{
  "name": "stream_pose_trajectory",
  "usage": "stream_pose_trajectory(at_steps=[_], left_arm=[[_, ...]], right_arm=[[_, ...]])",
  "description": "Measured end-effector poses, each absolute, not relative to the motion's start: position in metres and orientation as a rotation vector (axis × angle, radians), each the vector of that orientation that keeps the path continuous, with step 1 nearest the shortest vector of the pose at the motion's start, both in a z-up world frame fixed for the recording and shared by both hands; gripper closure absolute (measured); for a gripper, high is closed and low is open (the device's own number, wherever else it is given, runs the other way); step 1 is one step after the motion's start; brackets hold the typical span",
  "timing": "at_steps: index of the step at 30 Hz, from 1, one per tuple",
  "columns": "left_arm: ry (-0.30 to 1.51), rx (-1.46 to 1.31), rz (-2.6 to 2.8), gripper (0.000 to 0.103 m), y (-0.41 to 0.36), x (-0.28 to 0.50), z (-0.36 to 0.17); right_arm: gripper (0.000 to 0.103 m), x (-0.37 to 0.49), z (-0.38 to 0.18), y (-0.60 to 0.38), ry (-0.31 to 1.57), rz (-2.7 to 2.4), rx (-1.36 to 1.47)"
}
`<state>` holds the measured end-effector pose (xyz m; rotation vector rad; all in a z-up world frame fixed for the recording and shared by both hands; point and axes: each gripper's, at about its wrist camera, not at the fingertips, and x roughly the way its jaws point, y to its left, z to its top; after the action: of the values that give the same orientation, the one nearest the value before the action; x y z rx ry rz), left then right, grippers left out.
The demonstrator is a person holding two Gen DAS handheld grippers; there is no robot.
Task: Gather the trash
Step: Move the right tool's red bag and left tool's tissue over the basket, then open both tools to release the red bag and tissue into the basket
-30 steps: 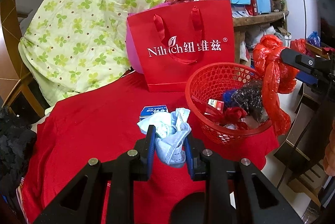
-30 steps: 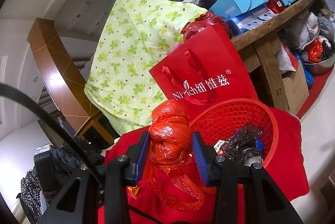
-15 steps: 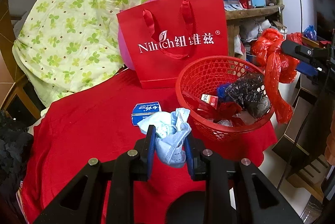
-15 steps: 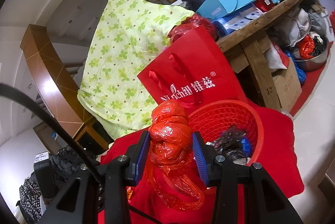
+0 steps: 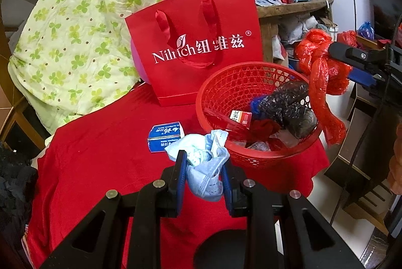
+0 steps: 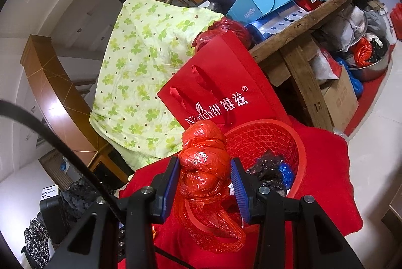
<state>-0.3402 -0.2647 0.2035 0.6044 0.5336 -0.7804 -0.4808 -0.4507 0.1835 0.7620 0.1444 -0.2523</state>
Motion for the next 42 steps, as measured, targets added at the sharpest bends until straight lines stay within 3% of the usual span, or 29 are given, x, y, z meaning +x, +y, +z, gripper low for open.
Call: stream_pose_trajectory(at_steps=[31, 42], left_arm=[[0.594, 0.56, -0.976, 0.075, -0.311, -0.345, 0.204], [0.672, 0.434, -1.101, 0.073, -0.352, -0.298, 0.187]], right_arm=[[0.059, -0.503, 0.173, -0.485, 0.122, -0.345, 0.796], [0.058, -0.45, 0.178, -0.515, 0.162, -0.362, 0.786]])
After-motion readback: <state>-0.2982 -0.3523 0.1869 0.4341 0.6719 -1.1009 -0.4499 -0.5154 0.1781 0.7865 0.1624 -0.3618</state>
